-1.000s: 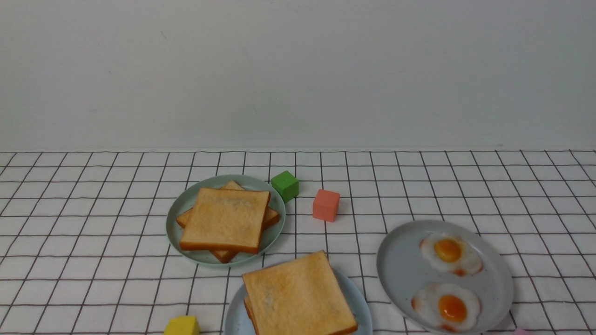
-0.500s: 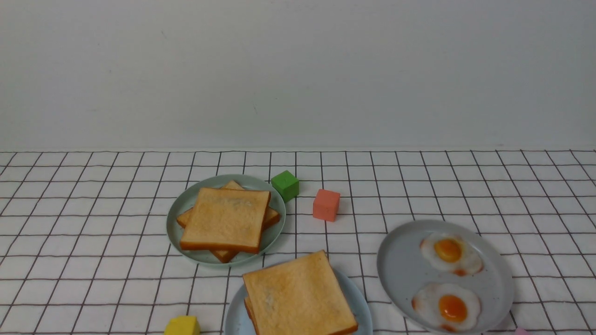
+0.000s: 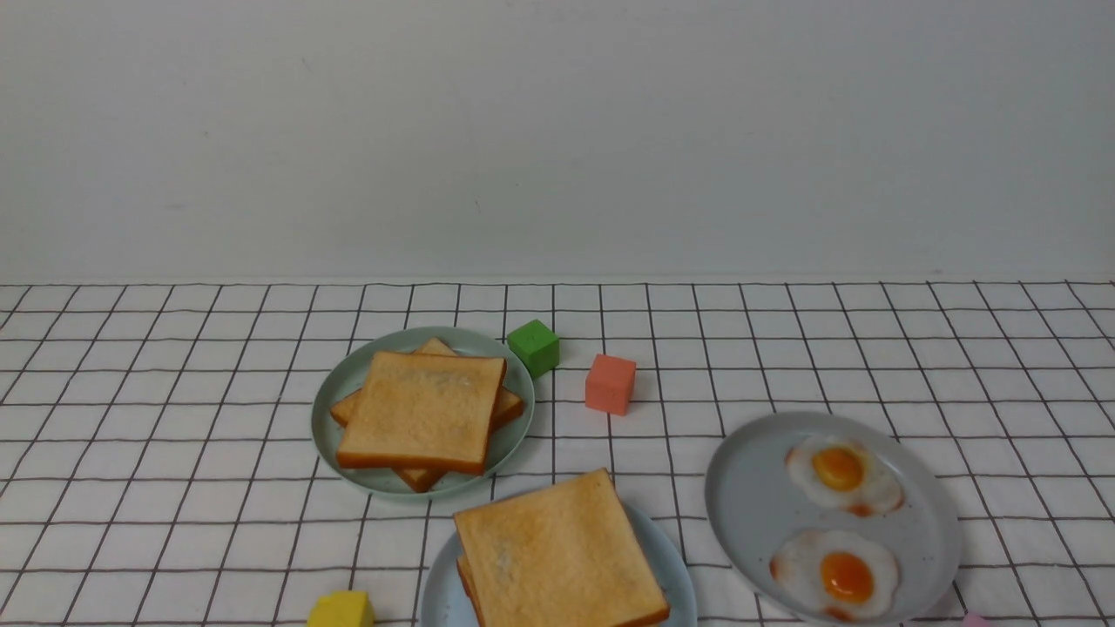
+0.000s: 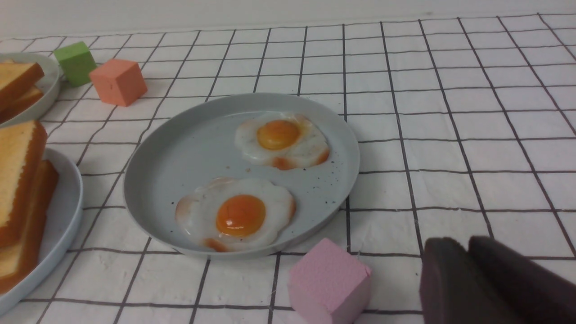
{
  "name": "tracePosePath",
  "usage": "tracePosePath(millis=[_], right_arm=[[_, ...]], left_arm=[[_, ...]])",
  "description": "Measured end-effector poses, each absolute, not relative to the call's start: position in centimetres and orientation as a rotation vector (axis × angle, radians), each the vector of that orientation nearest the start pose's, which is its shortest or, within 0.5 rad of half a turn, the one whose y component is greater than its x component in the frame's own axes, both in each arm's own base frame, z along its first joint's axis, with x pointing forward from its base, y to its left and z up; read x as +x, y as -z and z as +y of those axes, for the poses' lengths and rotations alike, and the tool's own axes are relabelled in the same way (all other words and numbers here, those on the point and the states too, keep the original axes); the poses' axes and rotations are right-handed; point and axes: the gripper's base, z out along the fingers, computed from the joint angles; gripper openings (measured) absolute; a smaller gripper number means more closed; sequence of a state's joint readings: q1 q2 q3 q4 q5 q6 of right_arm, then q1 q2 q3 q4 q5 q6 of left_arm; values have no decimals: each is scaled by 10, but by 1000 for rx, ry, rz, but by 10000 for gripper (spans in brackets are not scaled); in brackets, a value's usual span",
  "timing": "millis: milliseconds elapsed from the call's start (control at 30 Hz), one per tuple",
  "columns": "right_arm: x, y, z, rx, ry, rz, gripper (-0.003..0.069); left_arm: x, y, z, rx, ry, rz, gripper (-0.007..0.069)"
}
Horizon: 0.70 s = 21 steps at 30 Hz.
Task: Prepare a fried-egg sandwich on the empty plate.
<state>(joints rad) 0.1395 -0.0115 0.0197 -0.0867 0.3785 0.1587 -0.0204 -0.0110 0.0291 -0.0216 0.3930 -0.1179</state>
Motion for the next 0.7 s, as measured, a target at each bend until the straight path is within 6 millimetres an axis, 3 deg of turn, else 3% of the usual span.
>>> tracePosePath(millis=[700], right_arm=[[52, -173, 4, -36, -119, 1871, 115]], left_arm=[[52, -169, -2, -106, 116, 1893, 47]])
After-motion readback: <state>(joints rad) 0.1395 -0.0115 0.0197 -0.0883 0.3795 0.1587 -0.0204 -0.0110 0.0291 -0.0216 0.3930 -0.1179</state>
